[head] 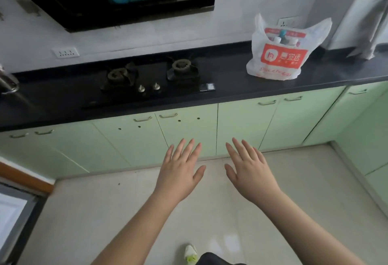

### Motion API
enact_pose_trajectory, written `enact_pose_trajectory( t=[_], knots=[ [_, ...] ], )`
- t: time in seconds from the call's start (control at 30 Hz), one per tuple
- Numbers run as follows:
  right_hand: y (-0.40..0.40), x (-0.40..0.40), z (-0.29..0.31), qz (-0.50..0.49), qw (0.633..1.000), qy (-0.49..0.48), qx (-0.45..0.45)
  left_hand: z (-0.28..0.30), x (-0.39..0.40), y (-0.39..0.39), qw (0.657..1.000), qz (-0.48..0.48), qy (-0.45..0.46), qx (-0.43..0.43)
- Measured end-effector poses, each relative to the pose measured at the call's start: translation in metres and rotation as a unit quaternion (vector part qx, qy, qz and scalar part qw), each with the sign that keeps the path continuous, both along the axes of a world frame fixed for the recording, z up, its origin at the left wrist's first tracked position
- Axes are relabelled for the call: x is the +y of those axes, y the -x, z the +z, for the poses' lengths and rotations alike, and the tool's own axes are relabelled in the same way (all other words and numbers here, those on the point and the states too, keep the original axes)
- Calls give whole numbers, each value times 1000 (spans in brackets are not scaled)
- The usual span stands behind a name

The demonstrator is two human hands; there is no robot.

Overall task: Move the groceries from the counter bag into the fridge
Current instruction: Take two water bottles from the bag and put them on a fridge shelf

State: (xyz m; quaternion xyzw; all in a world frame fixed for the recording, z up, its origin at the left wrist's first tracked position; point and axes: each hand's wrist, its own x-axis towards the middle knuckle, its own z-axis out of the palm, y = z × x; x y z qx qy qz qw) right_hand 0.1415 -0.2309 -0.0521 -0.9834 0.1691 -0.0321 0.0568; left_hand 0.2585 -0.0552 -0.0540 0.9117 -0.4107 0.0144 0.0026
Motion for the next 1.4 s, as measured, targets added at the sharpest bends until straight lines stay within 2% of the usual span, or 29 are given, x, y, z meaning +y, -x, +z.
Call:
enact_pose_trajectory(
  t=[0.5, 0.7, 1.03, 1.4],
  knots=[
    [-89, -71, 16, -97, 995, 24, 18, 3, -104, -116, 994, -99, 46, 12],
    [-100, -100, 20, -170, 985, 28, 24, 1, -144, -153, 991, -125, 44, 5],
    [-99, -182, 27, -233, 972, 17, 7, 6, -240, -170, 981, -184, 61, -7],
    [-105, -309, 33, -233, 972, -2, -10, 21, -370, -175, 980, -194, 29, -19]
  ],
)
